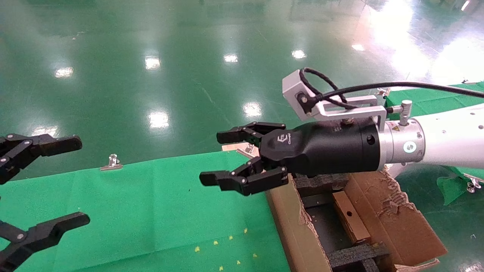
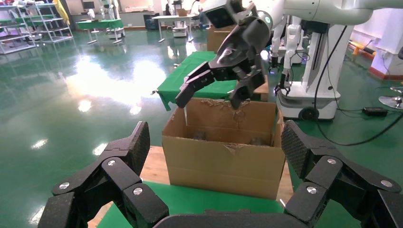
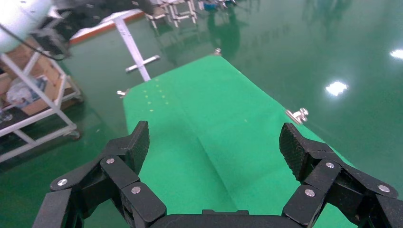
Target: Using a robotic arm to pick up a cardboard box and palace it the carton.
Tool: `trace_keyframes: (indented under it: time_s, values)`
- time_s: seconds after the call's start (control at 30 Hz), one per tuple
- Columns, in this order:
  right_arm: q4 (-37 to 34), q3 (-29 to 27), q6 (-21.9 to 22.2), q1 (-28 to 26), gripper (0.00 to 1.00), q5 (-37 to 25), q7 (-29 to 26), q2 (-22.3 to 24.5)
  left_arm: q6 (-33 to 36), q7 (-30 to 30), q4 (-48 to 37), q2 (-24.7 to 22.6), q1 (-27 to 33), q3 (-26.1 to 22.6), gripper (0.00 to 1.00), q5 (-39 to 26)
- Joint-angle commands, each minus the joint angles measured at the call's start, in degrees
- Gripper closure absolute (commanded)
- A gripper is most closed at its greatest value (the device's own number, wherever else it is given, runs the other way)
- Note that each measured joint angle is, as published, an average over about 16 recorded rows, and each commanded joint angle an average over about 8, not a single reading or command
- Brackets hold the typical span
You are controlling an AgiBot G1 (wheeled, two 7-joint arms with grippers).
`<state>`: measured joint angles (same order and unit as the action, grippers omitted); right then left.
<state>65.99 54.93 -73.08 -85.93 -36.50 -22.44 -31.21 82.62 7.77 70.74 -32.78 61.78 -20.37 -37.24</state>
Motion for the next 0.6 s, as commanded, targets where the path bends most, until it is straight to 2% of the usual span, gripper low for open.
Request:
trace_keyframes:
  time_s: [0.03,0.6]
  values:
    - [0.53,-2.70,-0.87,1.69,0.00,-0.37,0.81,-0.26,0.00,0.00,0.00,0.00,0.00,0.00,0.00,0.00]
    - [5.03,-25.80,-8.36,16.15,0.00,-3.55,7.75,-2.52,0.00,0.00,0.00,0.00,0.00,0.00,0.00,0.00]
